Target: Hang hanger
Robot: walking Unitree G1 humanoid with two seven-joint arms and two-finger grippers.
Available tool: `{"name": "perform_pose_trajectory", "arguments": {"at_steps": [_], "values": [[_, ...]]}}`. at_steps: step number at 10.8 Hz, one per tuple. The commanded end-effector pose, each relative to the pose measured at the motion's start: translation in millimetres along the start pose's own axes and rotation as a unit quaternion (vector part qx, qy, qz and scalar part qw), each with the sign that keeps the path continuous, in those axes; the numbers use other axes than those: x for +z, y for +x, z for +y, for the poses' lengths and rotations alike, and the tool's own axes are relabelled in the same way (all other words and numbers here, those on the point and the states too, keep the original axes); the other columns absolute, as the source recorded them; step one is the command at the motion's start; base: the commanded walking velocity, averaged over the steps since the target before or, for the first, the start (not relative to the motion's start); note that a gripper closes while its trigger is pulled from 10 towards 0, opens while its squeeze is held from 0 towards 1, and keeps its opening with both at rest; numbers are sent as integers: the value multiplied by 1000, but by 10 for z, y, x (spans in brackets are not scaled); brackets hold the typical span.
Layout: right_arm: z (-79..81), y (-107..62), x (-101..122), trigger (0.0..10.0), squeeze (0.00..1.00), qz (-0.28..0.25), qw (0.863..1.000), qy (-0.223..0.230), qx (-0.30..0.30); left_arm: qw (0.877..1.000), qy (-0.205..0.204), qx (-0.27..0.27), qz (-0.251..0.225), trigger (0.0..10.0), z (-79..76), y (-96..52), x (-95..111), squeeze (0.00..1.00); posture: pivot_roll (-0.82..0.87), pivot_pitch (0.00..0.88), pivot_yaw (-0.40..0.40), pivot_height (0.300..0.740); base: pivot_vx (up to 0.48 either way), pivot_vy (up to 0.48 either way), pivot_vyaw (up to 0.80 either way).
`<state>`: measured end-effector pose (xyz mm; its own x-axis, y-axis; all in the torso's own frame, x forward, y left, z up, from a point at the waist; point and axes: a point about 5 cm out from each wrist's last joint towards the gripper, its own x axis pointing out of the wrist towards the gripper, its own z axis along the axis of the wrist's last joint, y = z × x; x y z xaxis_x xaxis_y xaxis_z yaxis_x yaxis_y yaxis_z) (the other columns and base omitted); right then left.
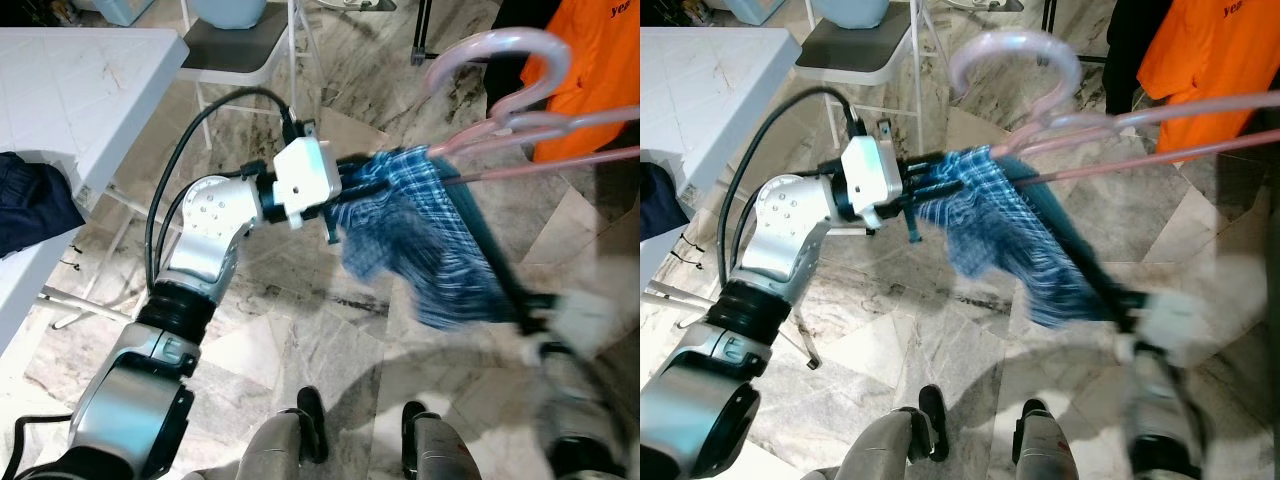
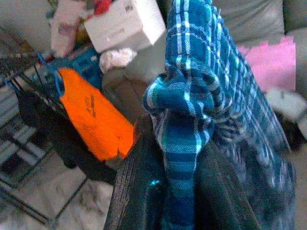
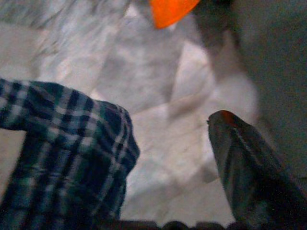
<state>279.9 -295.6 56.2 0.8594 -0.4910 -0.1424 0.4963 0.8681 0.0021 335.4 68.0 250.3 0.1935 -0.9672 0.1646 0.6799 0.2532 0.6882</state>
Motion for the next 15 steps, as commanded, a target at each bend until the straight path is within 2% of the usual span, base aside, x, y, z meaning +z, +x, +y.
{"name": "perform_pose_trajectory", "arguments": {"at_steps": [1, 3, 5, 7, 9, 11, 12, 15], "values": [[-205, -42, -93, 0, 0, 21, 999, 9, -43, 999, 10, 37, 13, 0, 37, -197, -60, 0, -71, 322, 210, 740, 0, 0, 0], [-460, 110, 328, 0, 0, -40, 995, 30, -83, 994, -26, 64, 88, 0, -124, -528, -385, 0, -102, 326, 187, 740, 0, 0, 0], [-468, 224, 723, 0, 0, -93, 992, 38, -76, 988, -65, 62, 123, 0, -375, -657, -575, 0, -108, 322, 168, 740, 0, 0, 0], [-369, 275, 997, 0, 0, -124, 990, 41, -56, 985, -93, 58, 133, 0, -664, -695, -695, 0, -120, 312, 134, 740, 0, 0, 0], [-308, 332, 1052, 0, 0, -121, 991, 34, -42, 983, -117, 43, 134, 0, -831, -714, -732, 0, -122, 304, 119, 740, 0, 0, 0], [-199, 366, 1133, 0, 0, -127, 991, 23, -27, 980, -128, 41, 146, 0, -913, -771, -780, 0, -119, 300, 109, 740, 0, 0, 0], [-126, 385, 1196, 0, 0, -134, 991, 17, -17, 977, -136, 36, 158, 0, -977, -828, -814, 0, -115, 298, 105, 740, 0, 0, 0], [-72, 439, 1332, 0, 0, -147, 989, 15, -8, 968, -163, 10, 193, 0, -1156, -962, -900, 0, -112, 296, 102, 740, 0, 0, 0]]}}
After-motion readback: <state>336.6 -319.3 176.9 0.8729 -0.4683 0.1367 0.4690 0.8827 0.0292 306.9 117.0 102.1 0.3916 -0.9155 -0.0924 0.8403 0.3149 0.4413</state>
